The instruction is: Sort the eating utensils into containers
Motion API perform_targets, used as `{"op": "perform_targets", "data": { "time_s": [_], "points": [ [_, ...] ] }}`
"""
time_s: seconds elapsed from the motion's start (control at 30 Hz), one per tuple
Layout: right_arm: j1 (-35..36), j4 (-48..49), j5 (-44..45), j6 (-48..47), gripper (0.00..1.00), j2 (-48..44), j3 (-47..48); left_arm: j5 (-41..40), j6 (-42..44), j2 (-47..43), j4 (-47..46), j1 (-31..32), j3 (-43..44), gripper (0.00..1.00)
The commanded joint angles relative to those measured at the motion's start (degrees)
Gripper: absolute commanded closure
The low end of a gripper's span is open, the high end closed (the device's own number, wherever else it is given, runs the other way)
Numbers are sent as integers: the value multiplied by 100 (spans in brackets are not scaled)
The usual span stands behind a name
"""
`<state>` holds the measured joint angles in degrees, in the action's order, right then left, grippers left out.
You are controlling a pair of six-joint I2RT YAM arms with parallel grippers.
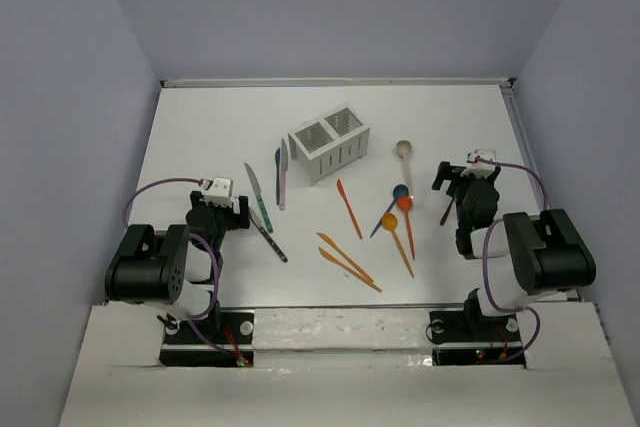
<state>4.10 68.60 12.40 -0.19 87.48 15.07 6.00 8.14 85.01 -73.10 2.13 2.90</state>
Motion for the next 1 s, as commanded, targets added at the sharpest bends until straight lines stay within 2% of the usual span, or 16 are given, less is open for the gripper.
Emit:
{"op": "perform_targets", "data": {
  "time_s": [0.0,0.23,0.27,0.33,0.37,0.43,0.47,0.53,0.57,0.6,0.63,0.73,0.8,0.87,0.97],
  "points": [
    [-23,391,43,1,1,-65,110,24,135,24,-4520,7,-571,1],
    [-23,356,52,1,0,-187,110,6,170,42,-4573,50,-580,1],
    [-23,51,52,-8,0,-310,145,-115,222,16,-4573,59,-588,1],
    [-23,-817,-122,-43,0,-1009,529,-606,-82,-194,-4573,59,-676,1],
    [-23,-2014,-150,-8,0,-1284,776,-1279,-206,-491,-4564,59,-746,1],
    [-23,-3181,-238,273,0,-1724,1346,-1662,-400,-879,-4433,51,-947,1],
    [-23,-4143,-325,317,0,-1978,1889,-1733,-427,-1429,-4267,51,-984,1],
    [-23,-4958,-658,396,2,-2095,2393,-1716,-401,-2195,-2988,51,-792,1],
    [-23,-5309,-756,440,5,-2112,2613,-1742,-384,-2974,-2356,51,-599,1],
    [-23,-5922,-966,510,16,-2086,3024,-1969,-679,-3295,-992,24,-119,1],
    [-23,-6207,-1090,546,21,-2034,3228,-2015,-856,-3577,-456,-19,25,1],
    [-23,-7323,-1615,634,35,-1604,3993,-1559,-938,-4385,94,-108,124,1],
    [-23,-7893,-1968,730,38,-1070,4458,-1426,-911,-4519,303,-116,228,1],
    [-23,-8229,-2171,783,40,-638,4810,-1487,-955,-4502,664,-125,474,1],
    [-23,-8801,-2181,862,43,136,5488,-1646,-1069,-3986,1341,-160,1141,1]
  ]
}}
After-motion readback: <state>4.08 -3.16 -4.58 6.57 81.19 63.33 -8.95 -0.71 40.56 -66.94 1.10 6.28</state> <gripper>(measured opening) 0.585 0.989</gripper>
